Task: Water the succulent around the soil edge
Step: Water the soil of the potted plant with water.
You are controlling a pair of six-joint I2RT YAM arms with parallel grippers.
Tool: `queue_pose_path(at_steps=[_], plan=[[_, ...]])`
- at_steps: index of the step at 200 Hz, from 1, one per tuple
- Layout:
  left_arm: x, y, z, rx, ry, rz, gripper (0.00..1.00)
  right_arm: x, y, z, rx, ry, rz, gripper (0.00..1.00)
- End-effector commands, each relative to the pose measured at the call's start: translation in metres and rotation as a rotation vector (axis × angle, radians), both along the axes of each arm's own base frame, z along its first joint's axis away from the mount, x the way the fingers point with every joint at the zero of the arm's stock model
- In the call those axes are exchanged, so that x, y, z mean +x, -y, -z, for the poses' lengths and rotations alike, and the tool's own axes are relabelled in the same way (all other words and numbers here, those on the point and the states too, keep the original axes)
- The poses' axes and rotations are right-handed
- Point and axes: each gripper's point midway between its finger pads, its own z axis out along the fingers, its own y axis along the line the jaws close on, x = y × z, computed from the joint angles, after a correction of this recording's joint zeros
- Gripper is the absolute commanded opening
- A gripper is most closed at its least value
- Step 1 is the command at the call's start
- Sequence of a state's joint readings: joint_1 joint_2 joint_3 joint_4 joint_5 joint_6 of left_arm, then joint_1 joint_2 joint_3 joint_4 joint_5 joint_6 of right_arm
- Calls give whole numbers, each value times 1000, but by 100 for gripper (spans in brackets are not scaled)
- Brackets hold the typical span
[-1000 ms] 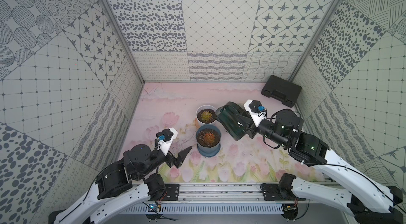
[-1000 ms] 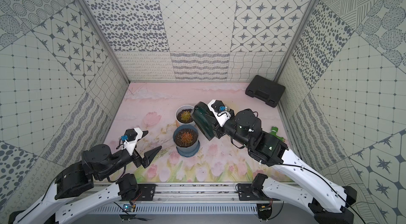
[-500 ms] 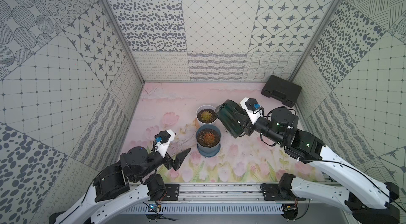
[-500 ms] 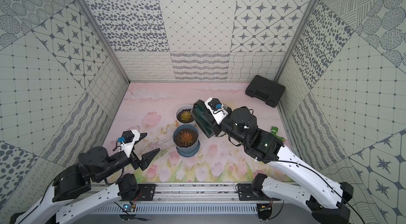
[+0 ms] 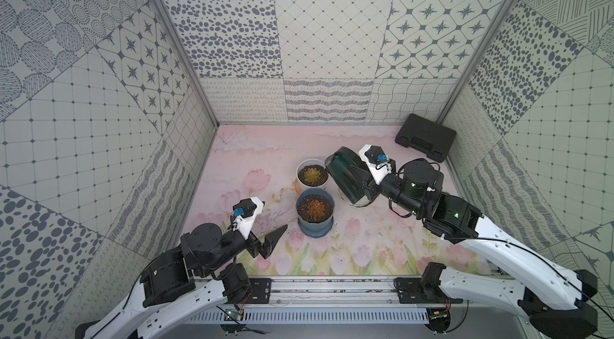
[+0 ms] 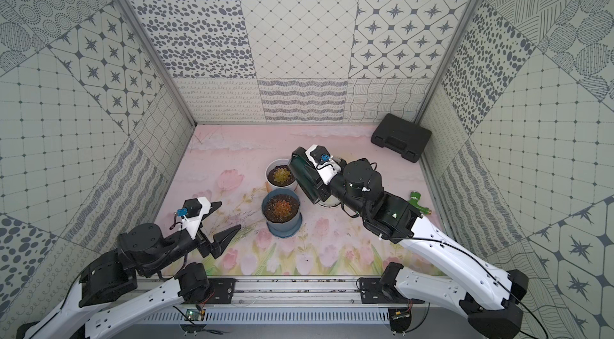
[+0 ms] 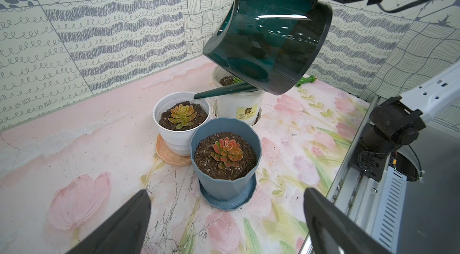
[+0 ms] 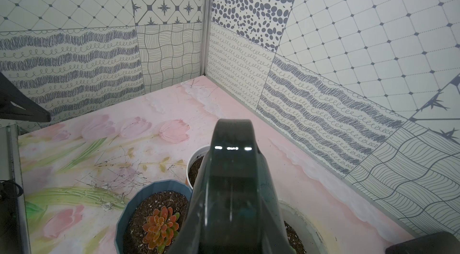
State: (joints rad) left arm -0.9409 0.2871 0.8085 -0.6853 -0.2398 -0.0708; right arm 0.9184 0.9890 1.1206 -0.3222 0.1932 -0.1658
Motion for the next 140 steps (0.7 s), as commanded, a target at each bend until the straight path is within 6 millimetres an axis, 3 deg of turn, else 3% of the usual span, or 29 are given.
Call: queue_pose_path(at_steps=[1, 87, 140], plan=[[1, 1, 0, 0, 12, 2, 99, 7, 3, -49, 99, 114, 36, 0], [0, 2, 0, 3, 18, 10, 99, 20, -18, -46, 76, 113, 23, 0], [0, 2, 1, 10, 19, 13, 98, 23, -27, -56, 91, 125, 6, 0]])
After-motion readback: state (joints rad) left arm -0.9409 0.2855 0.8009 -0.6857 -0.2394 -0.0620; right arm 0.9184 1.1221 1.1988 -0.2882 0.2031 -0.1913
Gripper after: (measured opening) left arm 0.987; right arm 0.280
